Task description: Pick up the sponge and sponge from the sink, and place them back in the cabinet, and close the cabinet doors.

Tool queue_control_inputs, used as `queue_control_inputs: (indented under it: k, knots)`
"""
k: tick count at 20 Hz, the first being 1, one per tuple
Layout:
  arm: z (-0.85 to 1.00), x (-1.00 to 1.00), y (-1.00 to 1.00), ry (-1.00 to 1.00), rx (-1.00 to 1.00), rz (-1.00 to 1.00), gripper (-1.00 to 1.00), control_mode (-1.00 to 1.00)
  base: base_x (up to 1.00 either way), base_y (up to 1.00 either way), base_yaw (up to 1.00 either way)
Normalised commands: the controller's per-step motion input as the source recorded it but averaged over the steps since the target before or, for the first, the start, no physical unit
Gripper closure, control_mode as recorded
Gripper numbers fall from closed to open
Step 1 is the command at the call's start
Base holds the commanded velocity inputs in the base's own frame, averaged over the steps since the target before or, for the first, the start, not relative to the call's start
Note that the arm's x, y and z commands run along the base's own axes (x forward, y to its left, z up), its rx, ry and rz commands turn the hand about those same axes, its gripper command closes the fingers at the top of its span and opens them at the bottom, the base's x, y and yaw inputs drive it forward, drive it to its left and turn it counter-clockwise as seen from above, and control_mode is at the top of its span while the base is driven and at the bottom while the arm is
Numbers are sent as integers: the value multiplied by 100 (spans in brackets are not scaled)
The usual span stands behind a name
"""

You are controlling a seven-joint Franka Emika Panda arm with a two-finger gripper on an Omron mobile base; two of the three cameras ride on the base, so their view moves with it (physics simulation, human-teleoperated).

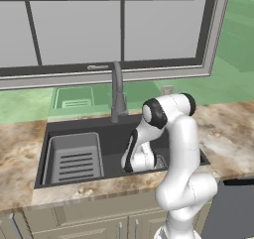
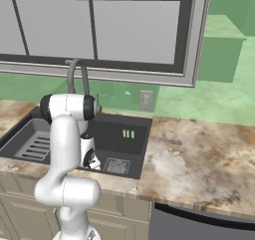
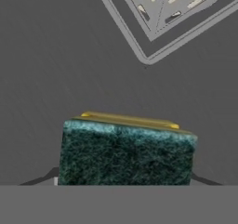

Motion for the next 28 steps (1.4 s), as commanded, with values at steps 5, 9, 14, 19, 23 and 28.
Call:
queue_control_inputs:
  k: [5,9,14,19,23,28]
  knots:
    - [26,-11,0,0,0,0,100,-100,0,0,0]
    - [21,-9,0,0,0,0,100,-100,0,0,0]
    - [19,-20,-4,0,0,2,100,-100,0,0,0]
    - [21,-28,0,0,0,5,100,-100,0,0,0]
    - [28,-21,0,0,0,4,100,-100,0,0,0]
    - [36,-6,0,0,0,3,100,-100,0,0,0]
